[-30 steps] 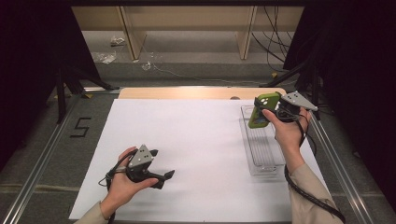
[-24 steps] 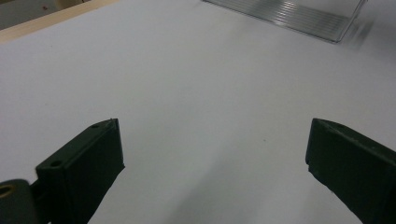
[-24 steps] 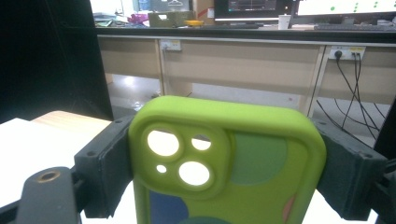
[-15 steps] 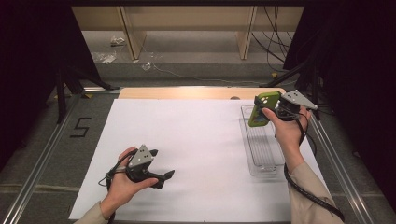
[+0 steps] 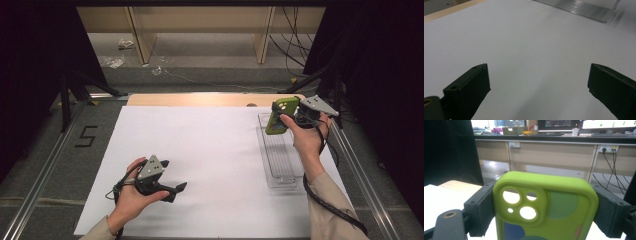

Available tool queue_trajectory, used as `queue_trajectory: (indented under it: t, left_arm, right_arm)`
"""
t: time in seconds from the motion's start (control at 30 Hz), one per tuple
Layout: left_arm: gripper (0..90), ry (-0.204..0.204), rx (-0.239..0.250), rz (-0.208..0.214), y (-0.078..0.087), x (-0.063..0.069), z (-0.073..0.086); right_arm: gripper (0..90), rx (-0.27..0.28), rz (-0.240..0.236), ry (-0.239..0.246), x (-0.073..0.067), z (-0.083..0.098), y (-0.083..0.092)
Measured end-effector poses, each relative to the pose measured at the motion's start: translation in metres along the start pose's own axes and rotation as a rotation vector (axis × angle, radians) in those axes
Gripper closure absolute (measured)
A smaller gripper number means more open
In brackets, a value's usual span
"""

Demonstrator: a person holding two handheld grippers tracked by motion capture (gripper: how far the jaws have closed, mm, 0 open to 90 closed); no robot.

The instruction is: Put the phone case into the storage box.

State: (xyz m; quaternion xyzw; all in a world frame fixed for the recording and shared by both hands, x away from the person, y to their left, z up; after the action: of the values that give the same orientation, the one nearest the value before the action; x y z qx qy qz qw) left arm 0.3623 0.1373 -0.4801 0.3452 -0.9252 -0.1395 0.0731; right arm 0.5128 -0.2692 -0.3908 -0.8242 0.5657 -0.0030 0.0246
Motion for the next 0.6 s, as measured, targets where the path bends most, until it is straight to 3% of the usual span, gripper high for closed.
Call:
queue_trajectory:
  t: [0.6]
  left_arm:
    - [3.6,0.000,-0.003,0.000,0.0000,0.0000,0.0004]
  right_arm:
    - [16.9,0.003,0.013,0.000,0.0016,0.0023,-0.0065]
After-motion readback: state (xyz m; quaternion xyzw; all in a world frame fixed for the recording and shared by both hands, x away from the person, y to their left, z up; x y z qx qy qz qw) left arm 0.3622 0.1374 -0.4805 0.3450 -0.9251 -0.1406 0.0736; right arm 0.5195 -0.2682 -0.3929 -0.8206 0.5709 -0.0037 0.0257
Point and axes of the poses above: each handheld gripper's, and its own axes: y roughly backward along the jaws, z roughly out of its underside, x roughly to its right, the point moved 4 cm from there along -y, roughly forward along the jaws, and after that the axes turned 13 degrees about x, right-handed, at the moved point
